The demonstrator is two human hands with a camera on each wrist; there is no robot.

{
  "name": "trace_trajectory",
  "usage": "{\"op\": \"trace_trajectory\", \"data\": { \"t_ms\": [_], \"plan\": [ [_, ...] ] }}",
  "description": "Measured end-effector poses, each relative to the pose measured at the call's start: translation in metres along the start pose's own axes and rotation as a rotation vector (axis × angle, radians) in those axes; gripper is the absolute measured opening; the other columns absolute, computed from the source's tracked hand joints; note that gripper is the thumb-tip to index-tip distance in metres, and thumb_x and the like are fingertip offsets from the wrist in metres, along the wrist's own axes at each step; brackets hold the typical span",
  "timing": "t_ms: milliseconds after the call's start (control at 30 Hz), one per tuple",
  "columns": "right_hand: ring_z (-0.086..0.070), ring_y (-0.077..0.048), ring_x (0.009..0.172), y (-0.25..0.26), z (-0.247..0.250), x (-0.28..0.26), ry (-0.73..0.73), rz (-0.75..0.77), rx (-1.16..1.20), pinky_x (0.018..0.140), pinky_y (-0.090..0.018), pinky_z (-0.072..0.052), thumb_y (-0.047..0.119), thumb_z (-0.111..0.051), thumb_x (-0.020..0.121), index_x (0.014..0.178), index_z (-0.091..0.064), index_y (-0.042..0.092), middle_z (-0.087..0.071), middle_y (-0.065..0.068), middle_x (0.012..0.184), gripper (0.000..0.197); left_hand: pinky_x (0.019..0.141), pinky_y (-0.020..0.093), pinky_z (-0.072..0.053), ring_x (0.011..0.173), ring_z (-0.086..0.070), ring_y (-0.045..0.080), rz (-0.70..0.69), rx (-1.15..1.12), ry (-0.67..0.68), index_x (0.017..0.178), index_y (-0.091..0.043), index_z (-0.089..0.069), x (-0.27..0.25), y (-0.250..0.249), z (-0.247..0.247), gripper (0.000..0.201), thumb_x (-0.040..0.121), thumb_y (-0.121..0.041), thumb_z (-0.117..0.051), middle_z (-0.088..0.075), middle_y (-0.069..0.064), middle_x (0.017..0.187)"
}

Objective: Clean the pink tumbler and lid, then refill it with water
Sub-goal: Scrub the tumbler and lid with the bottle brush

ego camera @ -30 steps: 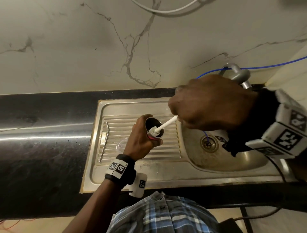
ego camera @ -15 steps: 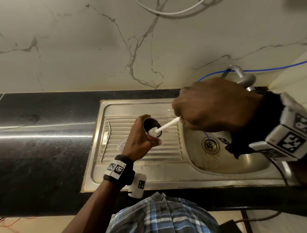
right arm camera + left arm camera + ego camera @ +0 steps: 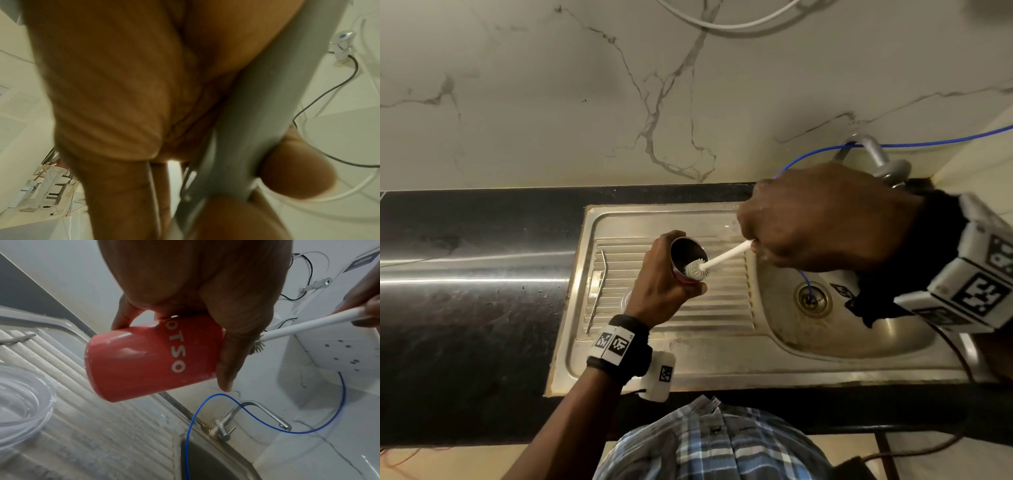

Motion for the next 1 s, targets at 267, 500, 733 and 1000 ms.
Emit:
{"op": "trace_trajectory", "data": {
  "t_ms": [267, 500, 733, 1000],
  "plan": [
    [-0.048, -0.017, 0.074, 0.010, -0.026, 0.020, 0.082, 0.003, 0.034, 0.050, -0.028, -0.025, 0.024, -0.044, 0.105, 0.071, -0.025, 0.027, -0.042, 0.006, 0.083, 0.038, 0.102, 0.049, -0.054, 0.125, -0.057, 0.019, -0.073, 0.003, 0.010, 0.146, -0.030, -0.044, -0.002, -0.025, -0.007, 0.097, 0.066, -0.040, -0.096, -0.055, -0.008, 0.138],
    [-0.044, -0.012, 0.070, 0.000, -0.044, 0.029, 0.118, -0.012, 0.071, 0.052, -0.028, -0.026, 0.031, -0.050, 0.105, 0.081, -0.035, 0.027, -0.044, 0.006, 0.086, 0.029, 0.104, 0.044, -0.054, 0.125, -0.058, 0.017, -0.077, -0.010, 0.040, 0.145, -0.033, -0.042, -0.003, -0.025, -0.008, 0.095, 0.069, -0.034, -0.099, -0.057, -0.007, 0.137],
    [-0.042, -0.008, 0.062, -0.027, -0.029, 0.016, 0.091, -0.052, 0.107, 0.051, -0.028, -0.027, 0.033, -0.056, 0.102, 0.069, -0.036, 0.027, -0.043, 0.008, 0.072, 0.039, 0.099, 0.052, -0.054, 0.121, -0.058, 0.019, -0.037, 0.014, 0.022, 0.142, -0.029, -0.046, -0.011, -0.002, -0.001, 0.091, 0.066, -0.041, -0.094, -0.059, -0.009, 0.131],
    [-0.048, -0.017, 0.074, -0.016, -0.049, 0.037, 0.114, -0.056, 0.093, 0.066, -0.033, -0.041, 0.034, -0.057, 0.101, 0.087, -0.044, 0.031, -0.041, 0.009, 0.078, 0.019, 0.103, 0.044, -0.053, 0.125, -0.057, 0.017, -0.075, -0.034, 0.050, 0.146, -0.033, -0.043, -0.013, -0.029, -0.010, 0.098, 0.065, -0.040, -0.099, -0.058, -0.009, 0.137]
  ]
}}
Point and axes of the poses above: each hand's wrist, its own x-axis towards the middle knuckle, its own z-axis out of the back of the hand, y = z × x, the point moved 2 cm from there along x, towards the middle knuckle
